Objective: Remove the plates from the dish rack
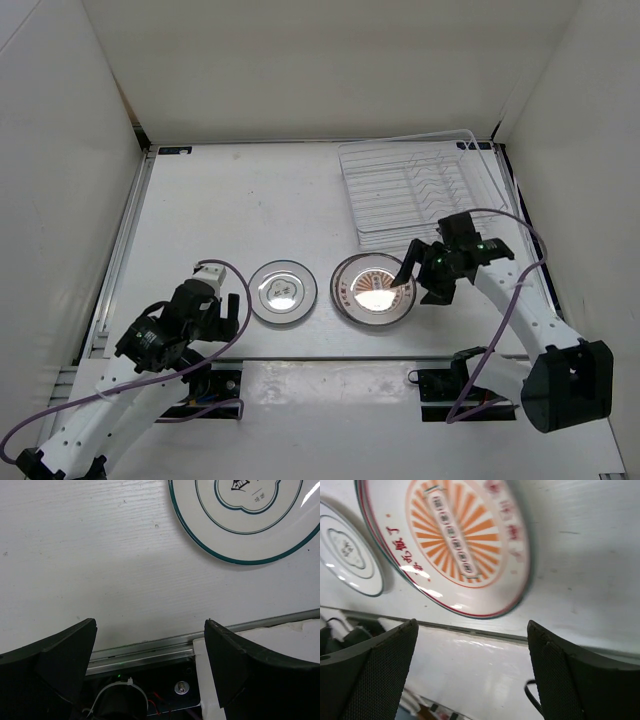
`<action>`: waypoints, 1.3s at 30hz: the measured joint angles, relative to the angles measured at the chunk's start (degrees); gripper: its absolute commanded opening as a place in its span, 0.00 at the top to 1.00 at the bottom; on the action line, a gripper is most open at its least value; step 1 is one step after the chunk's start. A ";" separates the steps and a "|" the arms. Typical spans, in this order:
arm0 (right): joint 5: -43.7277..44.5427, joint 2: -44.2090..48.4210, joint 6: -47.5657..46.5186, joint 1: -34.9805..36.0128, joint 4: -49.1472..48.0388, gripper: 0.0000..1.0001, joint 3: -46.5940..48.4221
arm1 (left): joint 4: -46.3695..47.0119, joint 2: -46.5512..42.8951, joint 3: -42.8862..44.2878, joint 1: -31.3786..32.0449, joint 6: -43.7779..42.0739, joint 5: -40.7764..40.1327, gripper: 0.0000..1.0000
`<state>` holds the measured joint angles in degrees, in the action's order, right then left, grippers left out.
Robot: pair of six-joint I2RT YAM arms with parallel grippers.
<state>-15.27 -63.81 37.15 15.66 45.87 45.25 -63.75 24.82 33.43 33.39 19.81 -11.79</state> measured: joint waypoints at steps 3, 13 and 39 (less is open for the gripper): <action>3.61 -1.75 -3.80 0.09 5.97 0.10 4.50 | 0.22 0.07 -0.09 0.00 0.00 -0.04 0.01; 4.35 2.27 -11.91 0.13 13.05 0.10 0.72 | 1.27 0.22 -0.50 0.00 -0.02 -0.04 0.01; 2.91 16.63 -22.88 0.11 18.10 0.10 8.63 | 1.46 2.10 -0.85 0.00 -0.07 0.00 0.01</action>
